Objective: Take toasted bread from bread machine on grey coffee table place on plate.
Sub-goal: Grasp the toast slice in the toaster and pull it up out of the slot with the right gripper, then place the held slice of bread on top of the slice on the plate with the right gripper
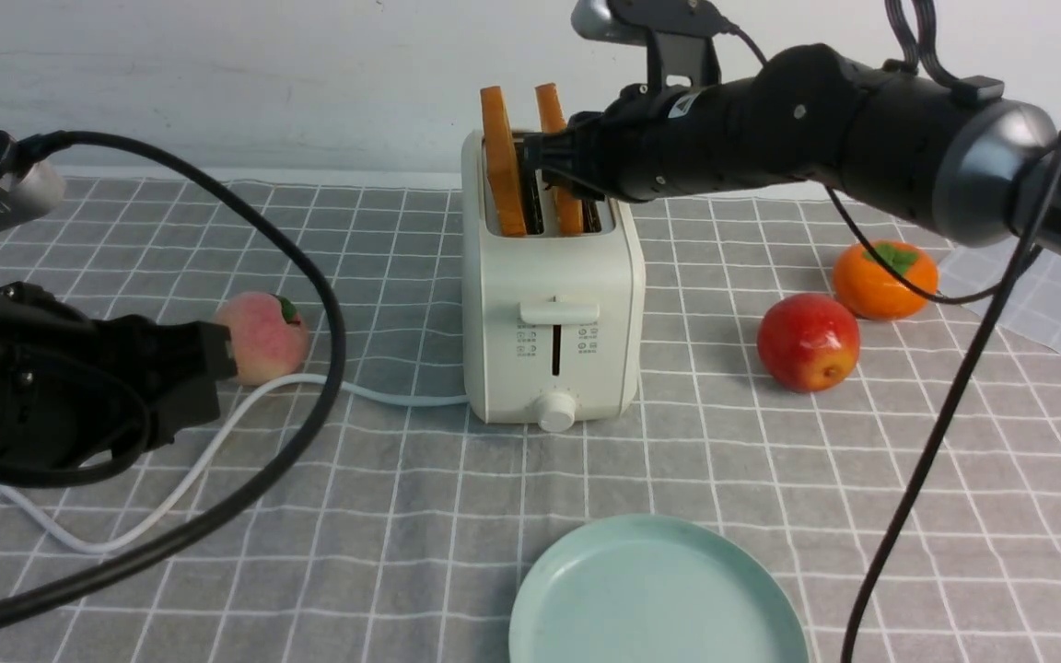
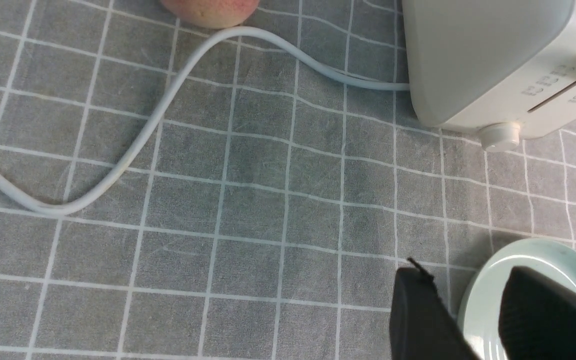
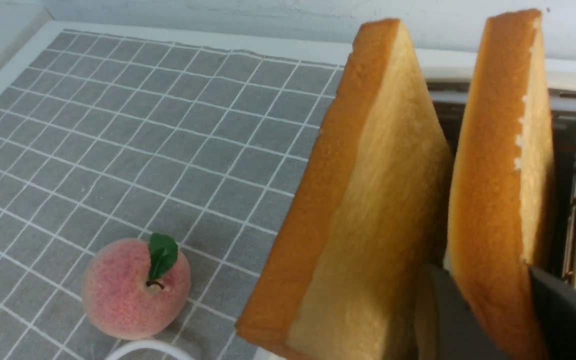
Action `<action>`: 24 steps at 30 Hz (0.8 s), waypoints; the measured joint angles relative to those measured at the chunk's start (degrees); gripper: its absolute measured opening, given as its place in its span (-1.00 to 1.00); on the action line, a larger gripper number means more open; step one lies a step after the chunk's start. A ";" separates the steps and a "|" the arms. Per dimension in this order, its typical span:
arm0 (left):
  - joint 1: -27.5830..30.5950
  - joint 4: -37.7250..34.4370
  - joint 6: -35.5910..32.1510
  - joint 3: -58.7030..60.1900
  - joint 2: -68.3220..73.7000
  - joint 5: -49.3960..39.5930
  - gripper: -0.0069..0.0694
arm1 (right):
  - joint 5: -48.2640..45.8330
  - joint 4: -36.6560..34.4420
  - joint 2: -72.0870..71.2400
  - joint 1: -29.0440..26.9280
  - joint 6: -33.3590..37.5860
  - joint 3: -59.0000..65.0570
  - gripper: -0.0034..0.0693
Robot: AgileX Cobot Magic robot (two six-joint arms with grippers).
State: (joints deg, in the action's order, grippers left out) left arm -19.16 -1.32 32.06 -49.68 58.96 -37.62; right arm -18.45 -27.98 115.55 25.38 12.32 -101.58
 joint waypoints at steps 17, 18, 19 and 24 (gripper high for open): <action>0.00 0.00 0.00 0.00 0.00 0.00 -0.19 | -11.38 19.32 -18.72 0.04 8.02 -0.05 -0.60; 0.00 0.00 0.00 0.00 0.00 0.00 -0.19 | -17.07 22.66 -20.92 0.03 8.02 -0.05 -0.60; 0.00 0.00 0.00 0.00 0.00 0.00 -0.19 | -21.62 25.16 -22.35 0.03 7.73 -0.12 -0.60; 0.00 0.00 0.00 0.00 0.00 0.00 -0.19 | -44.94 30.54 -25.49 0.03 -3.27 0.22 -0.60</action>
State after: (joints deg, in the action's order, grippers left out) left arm -19.16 -1.32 32.06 -49.68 58.96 -37.62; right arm -63.39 2.57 90.06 25.41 9.05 -101.36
